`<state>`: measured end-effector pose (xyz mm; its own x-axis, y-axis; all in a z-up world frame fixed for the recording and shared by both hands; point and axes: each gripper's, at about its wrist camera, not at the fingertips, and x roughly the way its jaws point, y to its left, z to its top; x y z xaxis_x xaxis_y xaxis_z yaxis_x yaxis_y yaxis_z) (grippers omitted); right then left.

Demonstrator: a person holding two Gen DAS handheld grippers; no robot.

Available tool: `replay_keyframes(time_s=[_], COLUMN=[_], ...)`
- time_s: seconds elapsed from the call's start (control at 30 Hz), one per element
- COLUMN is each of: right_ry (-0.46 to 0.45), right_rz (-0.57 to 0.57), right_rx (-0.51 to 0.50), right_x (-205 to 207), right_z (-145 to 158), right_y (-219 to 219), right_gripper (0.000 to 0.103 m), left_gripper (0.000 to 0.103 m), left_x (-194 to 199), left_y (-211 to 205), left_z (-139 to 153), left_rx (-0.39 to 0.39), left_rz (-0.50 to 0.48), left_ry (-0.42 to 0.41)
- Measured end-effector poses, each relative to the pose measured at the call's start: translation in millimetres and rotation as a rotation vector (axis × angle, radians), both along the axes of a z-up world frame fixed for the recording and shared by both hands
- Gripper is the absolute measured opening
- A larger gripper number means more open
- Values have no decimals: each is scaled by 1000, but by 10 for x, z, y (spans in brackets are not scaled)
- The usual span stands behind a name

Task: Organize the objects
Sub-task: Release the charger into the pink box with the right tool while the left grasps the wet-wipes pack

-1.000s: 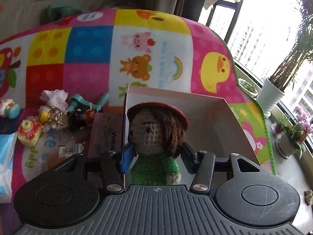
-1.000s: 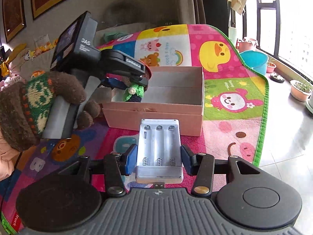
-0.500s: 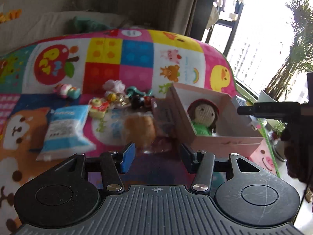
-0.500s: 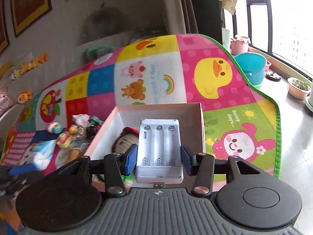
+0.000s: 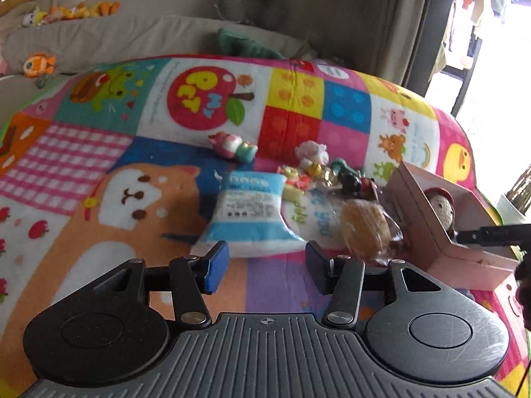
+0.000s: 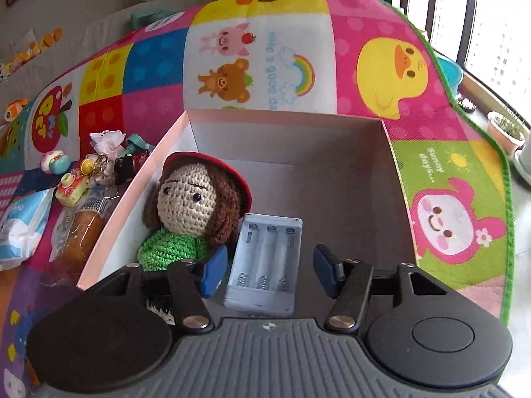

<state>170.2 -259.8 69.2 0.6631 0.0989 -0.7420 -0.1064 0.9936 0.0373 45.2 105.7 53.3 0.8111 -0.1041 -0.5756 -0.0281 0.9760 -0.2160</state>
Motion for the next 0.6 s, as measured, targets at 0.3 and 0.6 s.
replay_keyframes(time_s=[0.3,0.6], right_ry=[-212,-295], right_rz=[66,249], right_rx=[-84,-130], right_x=[-786,-1395], right_z=[448,449], right_y=[171,440], right_gripper=[85,90], left_gripper=[56,60], left_x=[832,1098], left_y=[-57,-25], left_z=[-56,-369], left_rx=[86,82], left_rz=[0,61], left_ry=[38,148])
